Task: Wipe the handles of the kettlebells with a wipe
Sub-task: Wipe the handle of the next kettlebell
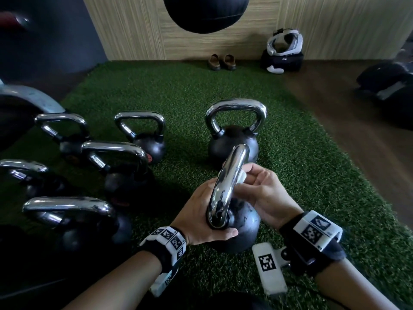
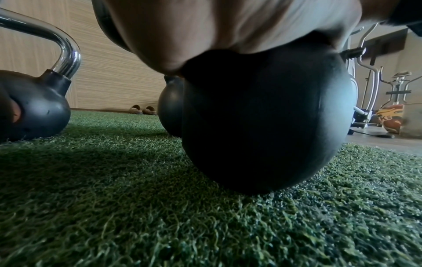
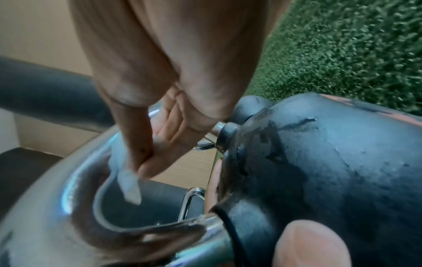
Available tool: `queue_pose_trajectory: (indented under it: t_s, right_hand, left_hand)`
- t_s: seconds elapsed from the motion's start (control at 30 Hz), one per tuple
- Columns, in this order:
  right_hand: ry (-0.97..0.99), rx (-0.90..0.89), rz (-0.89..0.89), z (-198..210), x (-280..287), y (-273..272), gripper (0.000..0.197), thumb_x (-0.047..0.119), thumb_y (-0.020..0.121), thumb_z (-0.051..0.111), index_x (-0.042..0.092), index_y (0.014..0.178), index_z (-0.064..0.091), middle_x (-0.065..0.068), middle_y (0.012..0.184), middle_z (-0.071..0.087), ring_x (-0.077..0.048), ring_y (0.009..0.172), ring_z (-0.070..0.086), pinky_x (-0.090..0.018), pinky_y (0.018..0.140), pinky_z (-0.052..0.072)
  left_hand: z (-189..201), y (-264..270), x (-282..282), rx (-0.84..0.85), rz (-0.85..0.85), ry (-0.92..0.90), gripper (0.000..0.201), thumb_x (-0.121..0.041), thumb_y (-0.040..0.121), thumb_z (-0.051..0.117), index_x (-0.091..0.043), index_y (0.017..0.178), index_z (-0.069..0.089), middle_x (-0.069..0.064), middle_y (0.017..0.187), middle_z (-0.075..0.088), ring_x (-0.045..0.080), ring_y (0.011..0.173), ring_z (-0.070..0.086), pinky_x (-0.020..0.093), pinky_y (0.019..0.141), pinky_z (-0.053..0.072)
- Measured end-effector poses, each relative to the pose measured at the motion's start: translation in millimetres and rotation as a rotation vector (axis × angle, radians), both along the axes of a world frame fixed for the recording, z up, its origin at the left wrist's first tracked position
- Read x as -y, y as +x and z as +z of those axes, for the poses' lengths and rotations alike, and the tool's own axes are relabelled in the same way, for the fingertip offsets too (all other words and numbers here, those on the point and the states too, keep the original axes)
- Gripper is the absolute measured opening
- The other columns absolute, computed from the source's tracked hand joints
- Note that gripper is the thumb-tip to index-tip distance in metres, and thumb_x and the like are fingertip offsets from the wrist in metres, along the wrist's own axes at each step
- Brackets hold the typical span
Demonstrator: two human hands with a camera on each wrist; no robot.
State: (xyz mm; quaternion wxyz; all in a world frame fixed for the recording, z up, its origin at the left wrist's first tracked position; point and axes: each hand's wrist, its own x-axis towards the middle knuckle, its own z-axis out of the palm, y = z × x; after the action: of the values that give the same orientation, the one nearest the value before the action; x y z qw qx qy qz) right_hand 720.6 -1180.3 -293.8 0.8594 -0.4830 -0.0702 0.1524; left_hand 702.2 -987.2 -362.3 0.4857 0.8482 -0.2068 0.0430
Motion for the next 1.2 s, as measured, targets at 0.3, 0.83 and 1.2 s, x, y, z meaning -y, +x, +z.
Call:
queue_pose_trajectory:
  t_s: [0.3,0.83,1.2]
  right_hand:
    - [-0.673,0.315,-0.554,2.2,-4.0,1.2,0.027,-0.007,0.068,0.085,0.011,0.079,0.069,-0.004,0.073,0.074,-0.016,0.065,0.070,-0.034,0.063,0.064]
    - [-1.040,0.158,-0.723,9.9,-9.6,33.0,0.019,0.022,0.079,0.081,0.024,0.071,0.064,0.012,0.068,0.063,-0.004,0.064,0.060,-0.018,0.062,0.048]
    - [-1.048,-0.038,-0.367,-1.6,2.9,34.2,0.028,0.020,0.063,0.095,0.011,0.079,0.073,-0.003,0.074,0.076,-0.021,0.068,0.074,-0.036,0.064,0.062]
  left_hand:
    - [-1.5,-1.6,-1.5,0.016,0.023,0.009,0.109,-0.042,0.057,0.100,-0.067,0.137,0.030,-0.003,0.147,0.052,0.016,0.141,0.049,0.048,0.117,0.040]
    - [0.8,-3.5,-2.9,-0.013,0.014,0.048,0.115,-0.052,0.059,0.097,-0.075,0.137,0.016,-0.008,0.153,0.046,0.010,0.145,0.042,0.044,0.122,0.035]
    - [25.9,2.1,-15.0,-0.238,-0.112,0.264,0.109,-0.022,0.067,0.095,-0.034,0.153,0.029,-0.008,0.160,0.037,0.009,0.150,0.034,0.031,0.125,0.029]
